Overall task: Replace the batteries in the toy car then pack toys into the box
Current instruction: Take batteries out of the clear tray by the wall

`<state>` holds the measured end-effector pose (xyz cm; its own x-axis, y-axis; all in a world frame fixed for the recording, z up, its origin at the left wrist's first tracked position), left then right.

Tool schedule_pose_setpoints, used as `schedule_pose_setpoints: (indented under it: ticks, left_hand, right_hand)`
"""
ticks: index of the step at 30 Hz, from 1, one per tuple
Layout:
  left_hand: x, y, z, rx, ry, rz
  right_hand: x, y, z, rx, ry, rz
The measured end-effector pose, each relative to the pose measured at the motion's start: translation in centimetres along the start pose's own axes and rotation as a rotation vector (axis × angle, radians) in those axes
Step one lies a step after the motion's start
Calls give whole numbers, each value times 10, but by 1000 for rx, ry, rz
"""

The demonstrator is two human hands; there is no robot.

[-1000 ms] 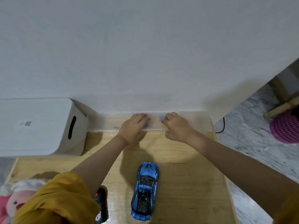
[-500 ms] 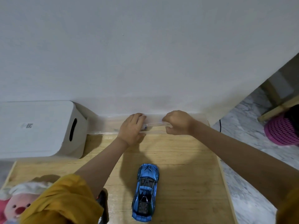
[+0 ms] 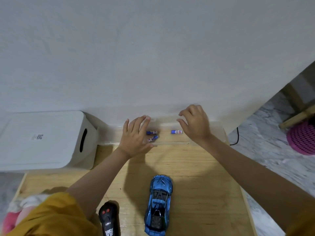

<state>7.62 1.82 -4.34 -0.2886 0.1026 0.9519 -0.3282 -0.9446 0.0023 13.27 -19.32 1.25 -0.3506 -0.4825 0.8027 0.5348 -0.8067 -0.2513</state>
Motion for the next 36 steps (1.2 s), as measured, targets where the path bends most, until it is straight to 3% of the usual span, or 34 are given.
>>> schedule_pose_setpoints:
  ticks: [4,7,11,16,20,30,36]
  left_hand:
    - [1,-6,-1,22,-62,-6]
    - [2,-12,-7,2,-74,-18]
    - [2,-15,-10,-1,-109,13]
    - [-1,-17,-8,14,-121,53]
    - [-3,-18,-9,16,-107,79]
    - [-4,-18,-9,11,-64,85]
    - [-2,-17,-8,19,-42,70]
  right_hand:
    - [-9,-12,-12,-47,24,62]
    - [-33,-27,-29,-4,-210,99]
    - [-72,-28,-47,-99,-596,23]
    - [-89,-25,-51,-192,-753,-25]
    - [-92,-21,-61,-242,-802,50]
    - [-101,-43,-43,-100,-782,168]
    - [-112,-64,-30,-125,-827,218]
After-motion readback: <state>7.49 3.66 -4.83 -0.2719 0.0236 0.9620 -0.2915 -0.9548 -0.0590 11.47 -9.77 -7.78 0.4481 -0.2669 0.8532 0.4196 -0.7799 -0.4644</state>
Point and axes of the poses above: each hand's wrist, its own z-axis towards the middle knuckle, its own x-axis out of the back of the hand, y = z × x, the point moved 6 cm from there along z, towards the middle knuckle
